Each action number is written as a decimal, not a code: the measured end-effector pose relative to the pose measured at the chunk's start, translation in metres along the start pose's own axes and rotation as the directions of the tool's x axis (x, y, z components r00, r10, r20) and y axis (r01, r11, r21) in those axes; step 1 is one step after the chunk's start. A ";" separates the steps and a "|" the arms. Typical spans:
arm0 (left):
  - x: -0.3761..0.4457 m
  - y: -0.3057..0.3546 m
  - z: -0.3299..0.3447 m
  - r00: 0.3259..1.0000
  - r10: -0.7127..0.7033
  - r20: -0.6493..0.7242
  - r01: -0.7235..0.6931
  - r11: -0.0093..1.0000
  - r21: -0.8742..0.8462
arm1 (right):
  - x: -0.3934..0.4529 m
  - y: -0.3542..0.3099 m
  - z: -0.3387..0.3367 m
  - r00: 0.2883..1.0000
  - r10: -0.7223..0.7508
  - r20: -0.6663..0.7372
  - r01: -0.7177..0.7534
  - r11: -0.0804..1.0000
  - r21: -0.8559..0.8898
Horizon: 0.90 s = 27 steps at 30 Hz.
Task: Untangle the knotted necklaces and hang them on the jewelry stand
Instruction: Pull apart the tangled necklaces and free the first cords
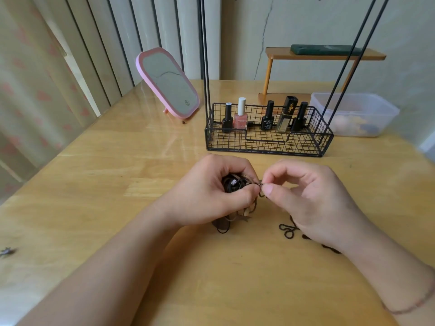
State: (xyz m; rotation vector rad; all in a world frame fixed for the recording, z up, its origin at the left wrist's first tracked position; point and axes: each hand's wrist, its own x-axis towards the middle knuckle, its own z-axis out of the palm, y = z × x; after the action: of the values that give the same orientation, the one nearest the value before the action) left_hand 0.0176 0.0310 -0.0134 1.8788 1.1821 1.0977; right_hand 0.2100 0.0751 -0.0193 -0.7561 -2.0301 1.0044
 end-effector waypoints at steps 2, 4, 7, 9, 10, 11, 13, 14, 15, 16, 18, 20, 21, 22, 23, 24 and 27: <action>0.000 0.000 0.000 1.000 0.012 -0.007 -0.012 1.000 -0.015 | 0.002 0.000 -0.001 0.999 0.014 0.051 -0.015 1.000 0.027; 0.000 -0.001 -0.001 1.000 0.019 -0.006 -0.019 1.000 -0.019 | 0.003 0.002 0.000 0.997 -0.011 0.077 0.012 1.000 -0.004; 0.001 -0.001 -0.003 0.999 0.004 0.032 0.000 0.995 -0.103 | 0.004 0.004 -0.004 0.996 0.004 0.091 -0.009 0.998 0.056; 0.003 -0.004 -0.004 0.997 -0.024 0.067 0.037 0.980 -0.194 | 0.005 0.005 -0.007 0.995 0.040 0.088 -0.053 0.988 0.148; 0.003 -0.005 -0.005 0.996 -0.041 0.081 0.060 0.968 -0.244 | 0.005 0.005 -0.007 0.994 0.061 0.090 -0.080 0.972 0.221; 0.004 -0.005 -0.005 0.994 -0.055 0.093 0.080 0.955 -0.287 | 0.004 0.004 -0.007 0.992 0.084 0.098 -0.110 0.950 0.291; 0.004 -0.005 -0.006 0.993 -0.065 0.102 0.096 0.936 -0.339 | 0.003 0.001 -0.007 0.986 0.120 0.112 -0.153 0.919 0.364; 0.004 -0.004 -0.006 0.993 -0.066 0.096 0.096 0.933 -0.347 | 0.003 0.001 -0.007 0.985 0.131 0.116 -0.166 0.912 0.375; 0.004 -0.003 -0.006 0.994 -0.065 0.087 0.091 0.934 -0.345 | 0.003 0.000 -0.006 0.982 0.142 0.121 -0.178 0.904 0.388; 0.005 -0.003 -0.006 0.995 -0.065 0.076 0.087 0.937 -0.337 | 0.003 0.000 -0.006 0.979 0.155 0.128 -0.195 0.891 0.410; 0.005 -0.004 -0.005 0.997 -0.057 0.058 0.073 0.943 -0.323 | 0.002 -0.002 -0.005 0.971 0.187 0.149 -0.236 0.839 0.490; 0.006 -0.004 -0.004 0.998 -0.048 0.045 0.060 0.944 -0.325 | 0.002 -0.006 -0.005 0.959 0.222 0.177 -0.284 0.781 0.556; 0.006 -0.005 -0.004 0.998 -0.051 0.039 0.061 0.944 -0.325 | 0.001 -0.007 -0.006 0.955 0.232 0.187 -0.297 0.779 0.552; 0.006 -0.005 -0.004 0.998 -0.055 0.038 0.064 0.944 -0.323 | 0.001 -0.007 -0.008 0.954 0.234 0.188 -0.299 0.796 0.527; 0.006 -0.005 -0.004 0.997 -0.057 0.042 0.067 0.947 -0.315 | 0.000 -0.007 -0.011 0.956 0.230 0.182 -0.291 0.818 0.497; 0.006 -0.005 -0.004 0.997 -0.060 0.053 0.073 0.951 -0.302 | 0.000 -0.007 -0.013 0.959 0.225 0.170 -0.280 0.838 0.469; 0.006 -0.007 -0.002 0.993 -0.072 0.093 0.096 0.952 -0.290 | -0.001 -0.008 -0.015 0.981 0.171 0.097 -0.195 0.911 0.363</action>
State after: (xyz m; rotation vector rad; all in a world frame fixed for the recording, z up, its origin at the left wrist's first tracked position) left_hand 0.0150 0.0388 -0.0167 1.6135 0.9831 1.0747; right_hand 0.2216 0.0765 -0.0062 -0.7236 -1.7650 1.4867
